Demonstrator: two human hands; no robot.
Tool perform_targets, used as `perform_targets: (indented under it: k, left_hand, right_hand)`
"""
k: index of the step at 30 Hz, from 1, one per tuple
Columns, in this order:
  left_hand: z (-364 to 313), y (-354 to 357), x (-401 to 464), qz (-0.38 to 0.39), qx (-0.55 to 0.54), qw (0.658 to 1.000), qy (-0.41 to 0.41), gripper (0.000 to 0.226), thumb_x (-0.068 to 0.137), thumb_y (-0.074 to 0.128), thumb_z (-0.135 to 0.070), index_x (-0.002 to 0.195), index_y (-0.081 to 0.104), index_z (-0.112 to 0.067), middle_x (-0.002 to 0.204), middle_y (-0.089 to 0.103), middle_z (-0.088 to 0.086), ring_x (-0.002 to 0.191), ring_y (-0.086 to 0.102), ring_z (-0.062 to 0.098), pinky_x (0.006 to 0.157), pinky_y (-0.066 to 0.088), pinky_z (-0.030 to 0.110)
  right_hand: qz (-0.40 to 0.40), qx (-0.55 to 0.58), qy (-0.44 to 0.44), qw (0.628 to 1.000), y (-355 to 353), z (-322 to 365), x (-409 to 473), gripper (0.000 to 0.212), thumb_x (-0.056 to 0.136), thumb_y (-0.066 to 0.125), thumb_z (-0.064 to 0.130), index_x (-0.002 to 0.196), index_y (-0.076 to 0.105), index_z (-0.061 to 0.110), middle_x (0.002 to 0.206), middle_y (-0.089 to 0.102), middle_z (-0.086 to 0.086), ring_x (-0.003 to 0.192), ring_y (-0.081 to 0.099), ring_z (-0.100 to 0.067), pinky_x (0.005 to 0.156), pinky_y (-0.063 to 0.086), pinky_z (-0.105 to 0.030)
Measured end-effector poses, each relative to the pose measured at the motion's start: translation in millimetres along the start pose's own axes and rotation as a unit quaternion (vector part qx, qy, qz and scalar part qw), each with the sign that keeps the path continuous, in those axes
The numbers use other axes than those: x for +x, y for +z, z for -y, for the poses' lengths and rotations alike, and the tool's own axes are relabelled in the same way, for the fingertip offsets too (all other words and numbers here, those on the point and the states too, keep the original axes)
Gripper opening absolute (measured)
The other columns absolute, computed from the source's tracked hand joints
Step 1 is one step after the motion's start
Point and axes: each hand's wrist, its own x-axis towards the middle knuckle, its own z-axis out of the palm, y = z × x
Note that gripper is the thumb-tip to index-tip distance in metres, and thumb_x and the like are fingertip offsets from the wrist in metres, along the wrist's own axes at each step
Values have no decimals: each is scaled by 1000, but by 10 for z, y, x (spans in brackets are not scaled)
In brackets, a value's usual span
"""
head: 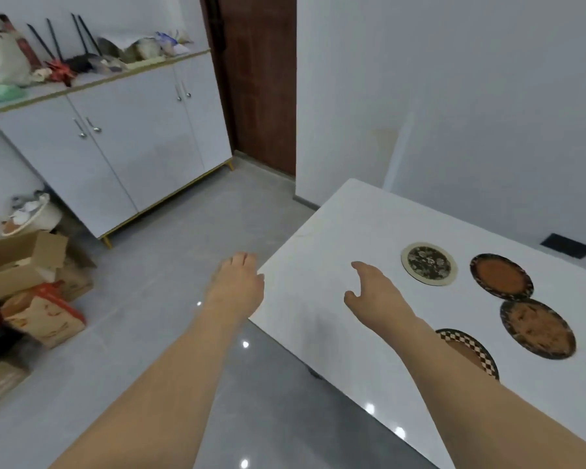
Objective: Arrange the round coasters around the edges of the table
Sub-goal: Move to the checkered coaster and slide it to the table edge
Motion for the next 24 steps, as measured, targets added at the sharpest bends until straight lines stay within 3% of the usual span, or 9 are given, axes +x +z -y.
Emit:
perform_targets:
  k: [5,10,13,18,21,24]
  left_hand:
    - [-774,475,339,50,13,994,95,45,101,39,-29,140,40,-7,143,43,11,128,43,30,106,38,39]
    - [-1605,1144,527,102,30,979,172,46,99,40,-31,138,43,-7,139,47,11,123,46,31,101,43,42]
    - [-2057,1626,575,150,10,971,185,43,99,41,-32,134,47,-7,133,50,11,122,47,31,98,44,42]
    - [-2754,2281,563,222,-109,958,142,24,93,44,-18,96,62,-3,97,65,7,88,59,25,69,45,28]
    - [-3027,2534,570,239,-149,955,96,22,85,49,-14,65,45,-9,64,47,1,61,48,20,49,31,24]
    - [-3165,2705,563,235,-178,954,61,29,80,52,-12,57,34,-14,57,40,-1,51,39,15,47,27,23]
  right_hand:
    - [-39,54,154,986,-217,-899,-38,62,90,50,22,147,27,12,152,33,-7,137,36,-25,107,35,-38]
    - [-27,80,248,965,-124,-1855,-137,59,89,50,20,144,32,9,148,37,-13,133,39,-29,105,36,-37]
    - [-31,73,300,951,32,-2363,-212,50,87,52,20,134,44,6,133,50,-17,117,52,-34,95,47,-39]
    - [-87,23,392,916,278,-3028,-280,35,86,45,18,117,50,3,121,46,-19,109,48,-37,88,45,-43]
    - [-102,59,427,897,414,-3269,-253,26,87,45,13,109,50,0,117,49,-21,104,51,-37,81,42,-38]
    - [-148,97,422,889,488,-3365,-195,10,84,47,9,93,45,4,99,55,-17,85,53,-31,68,41,-34]
